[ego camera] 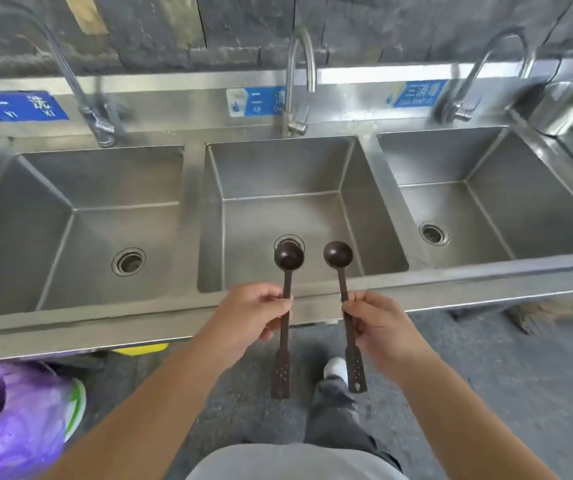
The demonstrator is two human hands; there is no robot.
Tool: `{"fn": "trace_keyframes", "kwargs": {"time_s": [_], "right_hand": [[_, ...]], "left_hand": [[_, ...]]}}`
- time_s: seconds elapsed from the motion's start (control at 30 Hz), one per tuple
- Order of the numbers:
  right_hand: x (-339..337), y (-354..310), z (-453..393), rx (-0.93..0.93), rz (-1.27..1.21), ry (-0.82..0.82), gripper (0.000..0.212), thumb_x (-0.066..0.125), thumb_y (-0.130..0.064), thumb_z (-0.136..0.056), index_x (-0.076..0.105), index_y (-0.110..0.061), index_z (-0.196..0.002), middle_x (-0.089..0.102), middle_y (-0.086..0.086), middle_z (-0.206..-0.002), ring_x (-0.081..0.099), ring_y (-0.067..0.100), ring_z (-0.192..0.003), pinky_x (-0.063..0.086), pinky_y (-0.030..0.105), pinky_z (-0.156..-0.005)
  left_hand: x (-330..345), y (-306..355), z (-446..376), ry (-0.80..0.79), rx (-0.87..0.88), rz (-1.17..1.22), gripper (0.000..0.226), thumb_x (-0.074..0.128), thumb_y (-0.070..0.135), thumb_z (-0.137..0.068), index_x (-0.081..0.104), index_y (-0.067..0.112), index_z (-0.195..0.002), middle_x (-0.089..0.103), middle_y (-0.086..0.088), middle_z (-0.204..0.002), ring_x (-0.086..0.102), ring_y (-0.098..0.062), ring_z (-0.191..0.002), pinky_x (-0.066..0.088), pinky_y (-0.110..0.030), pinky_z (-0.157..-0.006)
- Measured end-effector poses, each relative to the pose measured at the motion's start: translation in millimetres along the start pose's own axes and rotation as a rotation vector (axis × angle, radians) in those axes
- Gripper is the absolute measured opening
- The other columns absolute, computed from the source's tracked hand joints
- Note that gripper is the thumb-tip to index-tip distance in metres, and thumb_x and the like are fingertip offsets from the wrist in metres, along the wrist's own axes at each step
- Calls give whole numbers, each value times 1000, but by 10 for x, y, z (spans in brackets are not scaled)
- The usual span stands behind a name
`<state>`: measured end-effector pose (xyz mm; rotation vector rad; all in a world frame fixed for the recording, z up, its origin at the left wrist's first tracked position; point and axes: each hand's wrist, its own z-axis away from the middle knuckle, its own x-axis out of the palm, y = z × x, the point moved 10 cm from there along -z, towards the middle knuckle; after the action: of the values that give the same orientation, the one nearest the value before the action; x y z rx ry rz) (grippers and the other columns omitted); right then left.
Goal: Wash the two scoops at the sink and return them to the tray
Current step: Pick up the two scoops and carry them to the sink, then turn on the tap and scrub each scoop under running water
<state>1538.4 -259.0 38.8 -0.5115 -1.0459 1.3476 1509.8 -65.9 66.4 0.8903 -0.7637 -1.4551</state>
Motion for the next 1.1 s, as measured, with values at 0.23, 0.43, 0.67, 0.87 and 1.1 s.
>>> {"fn": "trace_keyframes", "kwargs": {"time_s": [0.23, 0.43, 0.67, 0.87, 1.1], "right_hand": [[-253, -422, -1425, 132, 135, -105, 27, 55, 5, -91, 68, -10, -73, 60, 3, -62, 46, 14, -57, 34, 28, -60], [-441, -432, -2469, 288, 253, -79, 8, 60, 1, -90, 66, -5, -91, 54, 6, -70, 42, 11, -55, 32, 23, -55], [-738, 26, -3572, 357, 431, 5, 10, 59, -3, -91, 67, -7, -87, 53, 3, -62, 31, 12, -52, 20, 26, -50], [-1067, 751, -4167, 417, 513, 118, 17, 60, 0, -90, 64, -11, -78, 55, 1, -60, 42, 9, -50, 30, 15, -39], [-1275, 1592, -4467, 501, 569, 127, 31, 58, 4, -90, 57, -14, -65, 58, 3, -63, 51, 14, -57, 40, 14, -47]], "left_hand": [[-51, 179, -1172, 193, -120, 50, 7, 68, 16, -86, 73, 21, -86, 73, 8, -67, 67, -4, -58, 46, -17, -48], [-97, 162, -2094, 269, -214, 153, 9, 67, 10, -85, 71, 17, -81, 70, 3, -63, 63, -5, -51, 44, -15, -43], [-275, -580, -3077, 362, -410, 180, 4, 68, 9, -86, 70, 9, -83, 65, -3, -62, 62, -7, -53, 41, -12, -41], [-365, -1470, -3637, 359, -528, 134, 7, 65, 6, -88, 69, 7, -82, 68, -4, -67, 65, -3, -48, 41, -15, -40], [-462, -2404, -3966, 342, -604, 97, 36, 63, -1, -87, 61, 13, -54, 67, -8, -66, 65, -16, -57, 44, -14, -38]]}}
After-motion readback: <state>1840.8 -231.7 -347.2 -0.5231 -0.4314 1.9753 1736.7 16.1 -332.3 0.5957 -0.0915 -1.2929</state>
